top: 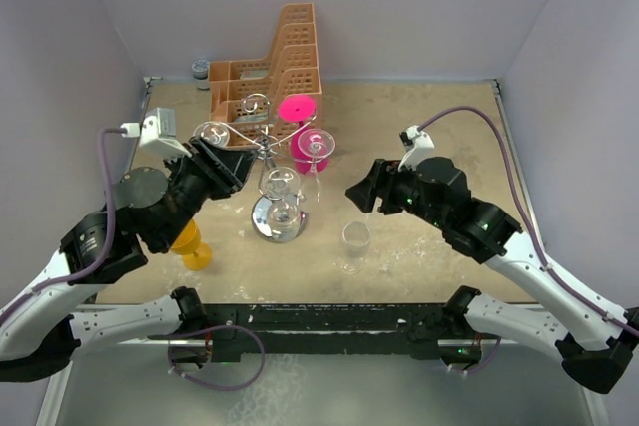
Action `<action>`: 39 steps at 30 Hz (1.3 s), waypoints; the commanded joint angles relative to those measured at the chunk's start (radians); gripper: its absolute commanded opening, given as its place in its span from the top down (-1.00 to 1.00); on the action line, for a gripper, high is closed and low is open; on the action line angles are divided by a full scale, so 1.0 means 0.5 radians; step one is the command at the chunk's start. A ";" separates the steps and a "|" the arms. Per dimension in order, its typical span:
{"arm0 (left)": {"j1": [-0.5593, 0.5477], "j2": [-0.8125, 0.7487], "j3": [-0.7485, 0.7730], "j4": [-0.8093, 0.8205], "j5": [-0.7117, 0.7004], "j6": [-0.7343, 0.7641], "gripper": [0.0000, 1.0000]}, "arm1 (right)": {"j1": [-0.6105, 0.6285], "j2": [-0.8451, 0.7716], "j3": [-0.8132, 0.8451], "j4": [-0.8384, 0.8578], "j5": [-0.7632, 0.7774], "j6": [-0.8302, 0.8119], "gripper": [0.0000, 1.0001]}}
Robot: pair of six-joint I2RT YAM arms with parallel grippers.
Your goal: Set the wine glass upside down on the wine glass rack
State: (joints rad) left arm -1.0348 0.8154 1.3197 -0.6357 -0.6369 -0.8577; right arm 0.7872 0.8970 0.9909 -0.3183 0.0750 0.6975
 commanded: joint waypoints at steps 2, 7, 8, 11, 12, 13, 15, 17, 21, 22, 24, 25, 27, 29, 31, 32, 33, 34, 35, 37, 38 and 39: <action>0.002 -0.048 0.104 0.102 -0.025 0.476 0.26 | 0.007 0.021 0.132 -0.446 0.104 -0.285 -0.37; 0.002 -0.105 0.090 0.028 -0.209 0.580 0.25 | 0.006 -0.003 0.115 -0.531 -0.054 -0.405 -0.26; 0.002 -0.120 0.082 0.022 -0.245 0.595 0.25 | 0.006 0.008 0.102 -0.550 -0.061 -0.420 -0.22; 0.002 -0.171 0.060 0.038 -0.305 0.637 0.24 | 0.006 0.073 0.047 -0.598 -0.104 -0.458 -0.08; 0.002 -0.188 0.051 0.054 -0.314 0.660 0.24 | 0.009 0.095 0.023 -0.602 -0.117 -0.463 -0.05; 0.002 -0.206 0.042 0.082 -0.319 0.679 0.23 | 0.011 0.117 0.003 -0.597 -0.140 -0.472 -0.04; 0.002 -0.239 0.029 0.120 -0.330 0.699 0.23 | 0.009 0.126 -0.027 -0.568 -0.160 -0.479 -0.05; 0.002 -0.256 0.021 0.142 -0.335 0.712 0.23 | 0.009 0.138 -0.052 -0.546 -0.184 -0.496 -0.05; 0.002 -0.268 0.025 0.131 -0.341 0.730 0.23 | 0.009 0.216 -0.081 -0.544 -0.164 -0.528 -0.02; 0.002 -0.271 0.028 0.119 -0.344 0.728 0.23 | 0.010 0.238 -0.081 -0.547 -0.156 -0.534 0.00; 0.002 -0.281 0.029 0.103 -0.357 0.727 0.23 | 0.013 0.281 -0.077 -0.551 -0.137 -0.548 0.07; 0.002 -0.287 0.029 0.097 -0.365 0.725 0.23 | 0.012 0.299 -0.070 -0.547 -0.135 -0.557 0.14; 0.002 -0.301 0.024 0.091 -0.385 0.715 0.23 | 0.018 0.349 -0.047 -0.537 -0.128 -0.574 0.23; 0.002 -0.308 0.019 0.091 -0.398 0.710 0.23 | 0.031 0.408 -0.017 -0.536 -0.100 -0.579 0.31; 0.002 -0.312 0.028 0.088 -0.395 0.709 0.23 | 0.048 0.469 0.017 -0.540 -0.051 -0.572 0.42; 0.002 -0.314 0.033 0.085 -0.390 0.708 0.23 | 0.058 0.490 0.032 -0.544 -0.022 -0.568 0.49; 0.002 -0.315 0.038 0.080 -0.391 0.707 0.23 | 0.069 0.507 0.053 -0.554 0.013 -0.560 0.55; 0.002 -0.315 0.045 0.075 -0.390 0.707 0.23 | 0.076 0.521 0.069 -0.567 0.047 -0.554 0.61; 0.002 -0.317 0.049 0.071 -0.389 0.707 0.23 | 0.083 0.533 0.089 -0.578 0.078 -0.548 0.68; 0.002 -0.320 0.054 0.063 -0.382 0.705 0.23 | 0.092 0.553 0.129 -0.609 0.154 -0.534 0.81; 0.002 -0.318 0.057 0.062 -0.379 0.702 0.23 | 0.092 0.559 0.150 -0.628 0.191 -0.529 0.88; 0.002 -0.320 0.060 0.059 -0.377 0.702 0.22 | 0.095 0.569 0.171 -0.647 0.234 -0.525 0.94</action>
State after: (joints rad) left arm -1.0344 0.6609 1.3289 -0.6170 -0.8196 -0.5274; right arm 0.8261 1.1801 0.9977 -0.6083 0.0921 0.4366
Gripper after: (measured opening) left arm 0.386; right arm 0.109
